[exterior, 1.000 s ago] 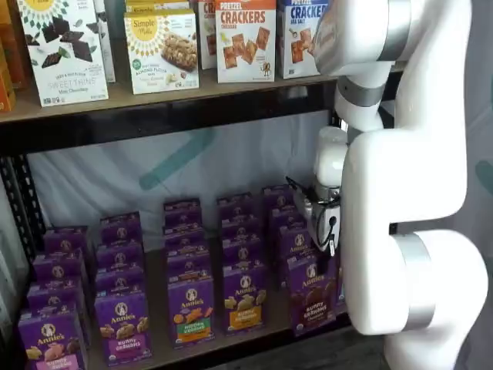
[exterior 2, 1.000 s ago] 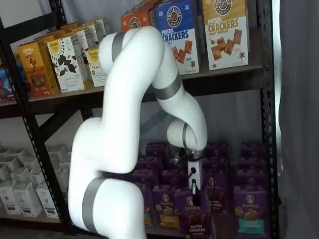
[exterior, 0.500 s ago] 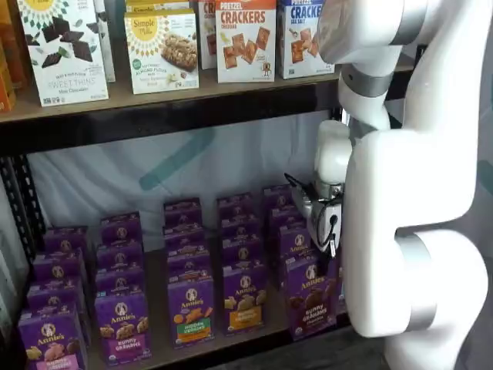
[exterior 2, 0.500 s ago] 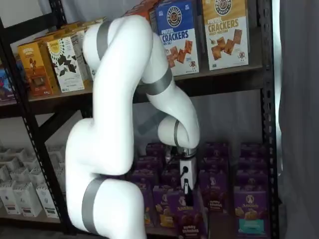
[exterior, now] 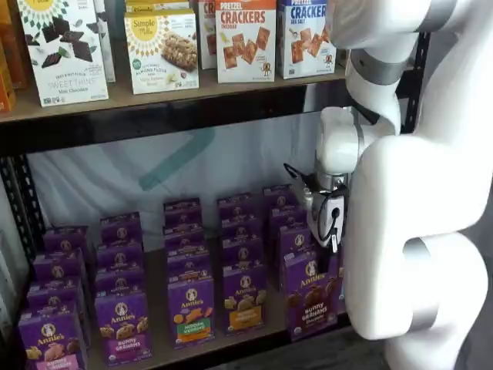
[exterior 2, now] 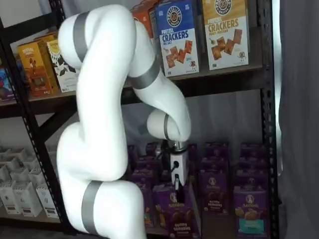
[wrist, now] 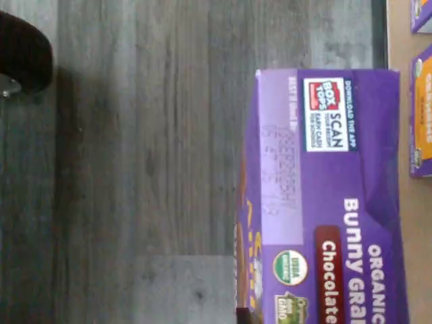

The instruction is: Pick up the purple box with a brown patch in the center, on the bottom shelf, the fifth box from the left

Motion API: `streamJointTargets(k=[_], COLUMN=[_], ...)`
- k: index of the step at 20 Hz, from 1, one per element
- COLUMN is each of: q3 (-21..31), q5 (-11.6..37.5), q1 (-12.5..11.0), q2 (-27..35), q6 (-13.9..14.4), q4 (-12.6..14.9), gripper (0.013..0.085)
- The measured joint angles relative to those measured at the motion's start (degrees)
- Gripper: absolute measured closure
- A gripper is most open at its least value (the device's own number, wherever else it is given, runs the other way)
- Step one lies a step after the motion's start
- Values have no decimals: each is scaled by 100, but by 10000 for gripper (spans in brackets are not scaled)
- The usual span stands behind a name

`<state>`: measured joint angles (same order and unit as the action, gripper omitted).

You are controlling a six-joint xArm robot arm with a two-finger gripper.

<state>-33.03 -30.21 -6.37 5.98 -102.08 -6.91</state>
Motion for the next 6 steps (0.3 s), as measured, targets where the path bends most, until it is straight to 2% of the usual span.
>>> streamJointTargets(k=[6], q3=[440], q5=[-292], q1=[154], q2=[-794], q6=[270], q4=[107], gripper=[610])
